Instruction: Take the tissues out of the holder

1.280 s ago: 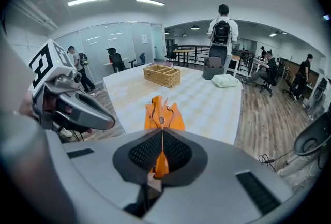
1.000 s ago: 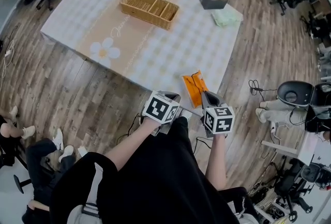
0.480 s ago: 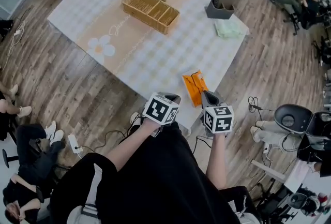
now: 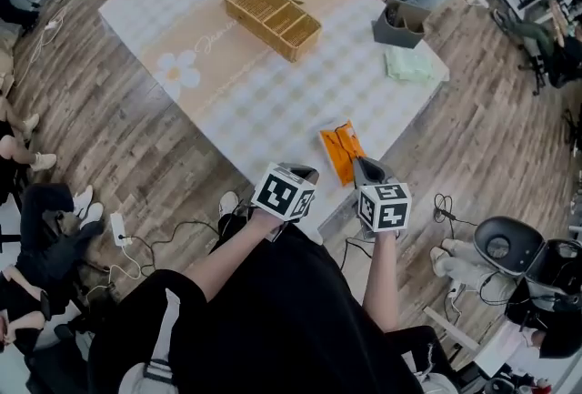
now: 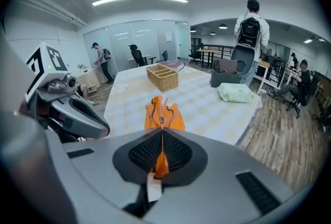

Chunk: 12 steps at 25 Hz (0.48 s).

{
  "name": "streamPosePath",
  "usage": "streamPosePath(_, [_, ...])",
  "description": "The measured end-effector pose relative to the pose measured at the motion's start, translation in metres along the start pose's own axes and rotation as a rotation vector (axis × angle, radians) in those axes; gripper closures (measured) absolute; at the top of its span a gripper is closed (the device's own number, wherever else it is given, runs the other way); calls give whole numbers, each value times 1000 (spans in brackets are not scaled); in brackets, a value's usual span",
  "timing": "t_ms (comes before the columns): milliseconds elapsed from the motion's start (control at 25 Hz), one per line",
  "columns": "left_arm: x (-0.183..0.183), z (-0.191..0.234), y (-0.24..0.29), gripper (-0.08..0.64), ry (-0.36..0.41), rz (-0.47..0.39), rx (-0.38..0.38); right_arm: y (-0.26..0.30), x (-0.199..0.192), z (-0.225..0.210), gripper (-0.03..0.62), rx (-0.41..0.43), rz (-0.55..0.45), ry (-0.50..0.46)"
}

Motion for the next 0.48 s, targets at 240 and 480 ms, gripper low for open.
streamPosePath(240, [-1,-11,17,560,-33,-18,43,5,3,-29,577,39,1,-20])
streamPosePath(480, [2,-15,28,560,-57,-29,89,11,6,-58,577,51,-3,-26])
Point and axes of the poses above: the fingertips, and each gripper's own axes: y forward along the fingers, z to its left, x out of its top, the point moved 5 cm from there along -y, backward along the fingers, and after that the axes turned 14 degrees about -z, right-handed, at the moved point
